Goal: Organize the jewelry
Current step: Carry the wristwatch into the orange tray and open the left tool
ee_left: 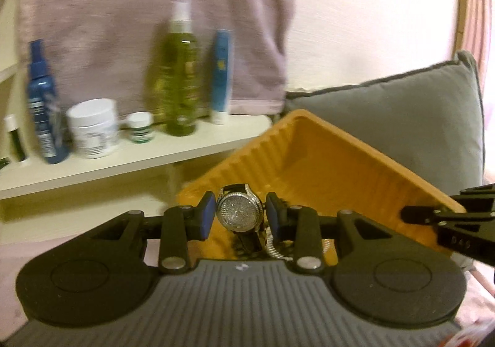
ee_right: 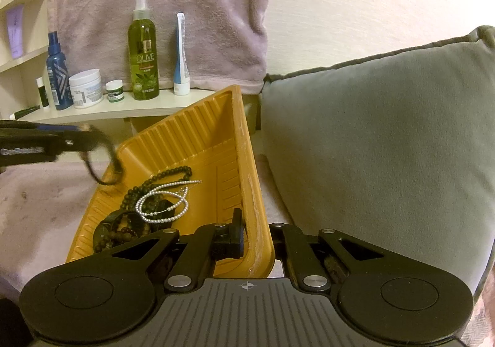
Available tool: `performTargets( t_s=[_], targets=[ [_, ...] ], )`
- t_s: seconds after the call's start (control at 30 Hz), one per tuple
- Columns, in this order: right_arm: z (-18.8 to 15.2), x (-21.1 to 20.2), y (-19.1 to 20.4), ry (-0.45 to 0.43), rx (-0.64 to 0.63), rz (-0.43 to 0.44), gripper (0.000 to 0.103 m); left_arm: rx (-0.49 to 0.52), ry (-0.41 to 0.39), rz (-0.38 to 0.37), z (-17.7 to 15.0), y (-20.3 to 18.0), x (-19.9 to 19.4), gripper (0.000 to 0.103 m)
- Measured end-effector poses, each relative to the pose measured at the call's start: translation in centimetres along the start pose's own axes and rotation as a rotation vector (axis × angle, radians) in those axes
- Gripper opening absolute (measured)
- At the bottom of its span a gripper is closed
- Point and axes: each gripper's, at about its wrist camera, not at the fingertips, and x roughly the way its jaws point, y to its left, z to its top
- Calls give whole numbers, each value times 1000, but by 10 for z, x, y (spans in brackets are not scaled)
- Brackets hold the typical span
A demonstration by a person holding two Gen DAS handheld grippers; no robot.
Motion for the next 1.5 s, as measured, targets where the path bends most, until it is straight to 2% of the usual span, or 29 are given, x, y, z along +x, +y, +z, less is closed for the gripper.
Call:
performTargets(
  t_s=[0.2,0.37,0.7,0.93,1.1,1.23,1.5],
  targets=[
    [1,1,1,2,5,2,6,44,51,-59,-3,-25,23,32],
    [0,2,-1,6,10,1,6,67,44,-60,-8,-36,26,32],
    [1,3,-1,2,7,4,6,-4,130,-7,-16,-7,45,32],
    [1,1,0,-2,6,2,6,-33,101,6,-23,3,34,33],
    [0,0,-1,-3,5,3,6,-62,64,58,-29,15,16,33],
    [0,0,-1,-3,4,2,6,-78,49,138,-39,34,2,33],
    [0,-1,0,-3,-1,1,6,-109,75,316,-68,84,-20,34]
  ],
)
